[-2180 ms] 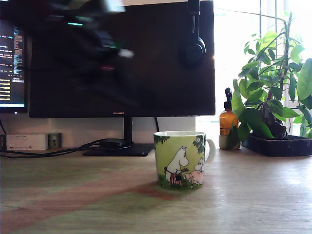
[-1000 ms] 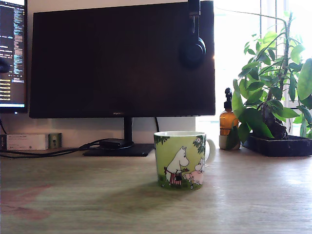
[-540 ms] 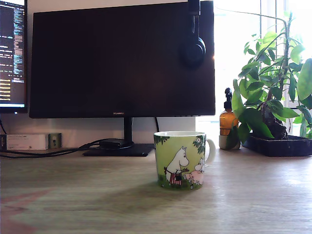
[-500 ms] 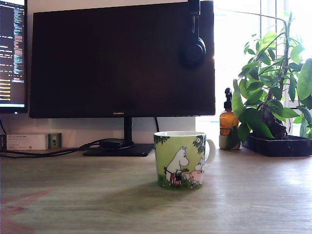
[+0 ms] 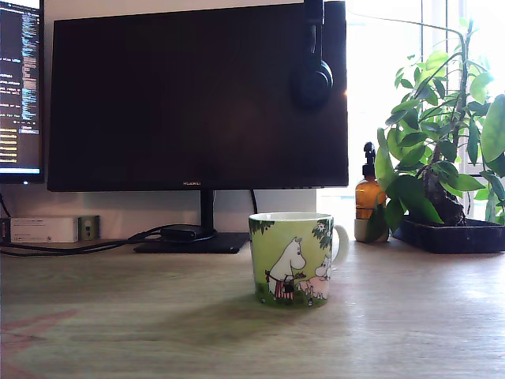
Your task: Pick up the coffee capsules from the table one by one and drop them inside the nearest coffee cup
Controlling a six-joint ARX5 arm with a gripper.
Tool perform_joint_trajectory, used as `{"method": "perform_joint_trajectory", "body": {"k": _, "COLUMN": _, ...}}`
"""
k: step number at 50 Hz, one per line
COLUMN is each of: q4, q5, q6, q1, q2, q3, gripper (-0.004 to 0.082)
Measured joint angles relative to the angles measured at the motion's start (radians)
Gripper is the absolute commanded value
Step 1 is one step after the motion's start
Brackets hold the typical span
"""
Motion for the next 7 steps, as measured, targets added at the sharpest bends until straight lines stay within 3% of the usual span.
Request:
{"method": "perform_joint_trajectory", "body": {"k": 1, "q4": -0.005, "q5": 0.000, "q6": -0.021, "q1": 0.000, "q2": 0.000, "q3": 0.000, "gripper": -0.0019}}
{"method": "perform_joint_trajectory", "body": {"k": 7, "q4": -0.041, "q5": 0.000, "q6": -0.023, "q1": 0.000, "q2": 0.000, "q3": 0.000, "gripper": -0.0019}}
